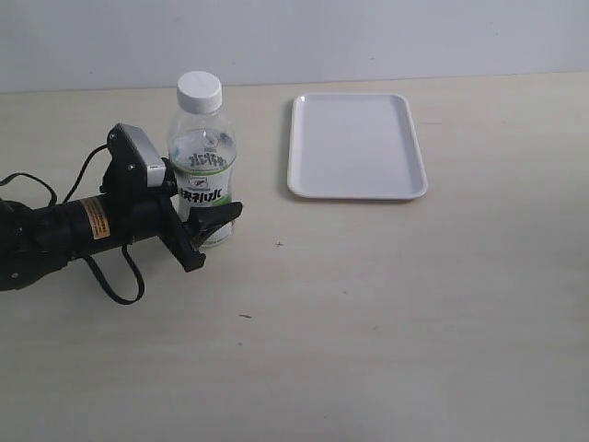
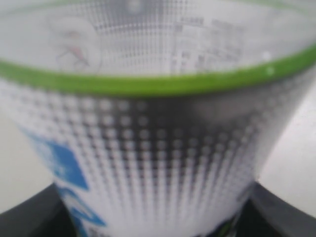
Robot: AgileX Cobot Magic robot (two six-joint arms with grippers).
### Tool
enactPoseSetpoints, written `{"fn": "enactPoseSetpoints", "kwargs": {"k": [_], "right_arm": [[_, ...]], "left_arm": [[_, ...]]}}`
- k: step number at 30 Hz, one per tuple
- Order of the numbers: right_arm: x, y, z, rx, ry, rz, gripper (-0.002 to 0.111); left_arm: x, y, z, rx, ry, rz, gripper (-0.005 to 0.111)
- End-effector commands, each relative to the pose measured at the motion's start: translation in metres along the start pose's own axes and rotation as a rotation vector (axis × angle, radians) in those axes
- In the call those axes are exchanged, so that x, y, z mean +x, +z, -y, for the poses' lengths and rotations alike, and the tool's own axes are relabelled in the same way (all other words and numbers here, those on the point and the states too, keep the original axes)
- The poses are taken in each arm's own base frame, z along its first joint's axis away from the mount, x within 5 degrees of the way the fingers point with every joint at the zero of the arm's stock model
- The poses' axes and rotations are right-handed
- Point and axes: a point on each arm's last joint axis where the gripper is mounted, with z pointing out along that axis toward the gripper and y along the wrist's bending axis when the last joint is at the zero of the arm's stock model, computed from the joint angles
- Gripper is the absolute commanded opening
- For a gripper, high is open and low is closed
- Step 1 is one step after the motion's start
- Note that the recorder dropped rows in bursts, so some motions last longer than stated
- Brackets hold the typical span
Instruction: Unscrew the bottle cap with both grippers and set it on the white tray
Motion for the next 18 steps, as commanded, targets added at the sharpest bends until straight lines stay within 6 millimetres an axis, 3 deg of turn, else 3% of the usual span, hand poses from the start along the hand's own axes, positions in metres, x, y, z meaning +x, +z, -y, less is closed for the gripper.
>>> {"fn": "enactPoseSetpoints", "kwargs": {"k": [1, 14, 18], "right_arm": [[-0.003, 0.000, 0.001, 0.009, -0.009, 0.055, 0.000], [-0.022, -0.003, 0.003, 0.039, -0.008, 0.267, 0.000], [-0.029, -0.005, 0.005, 0.012, 0.242, 0.352, 0.000]], "left_arm": [[-0.010, 0.004, 0.005, 0.015, 0.022, -0.009, 0.000], [-0.020, 0.006, 0.005, 0.003, 0.046, -0.058, 0.000], [-0.020, 0.006, 0.005, 0.003, 0.046, -0.058, 0.000]]}}
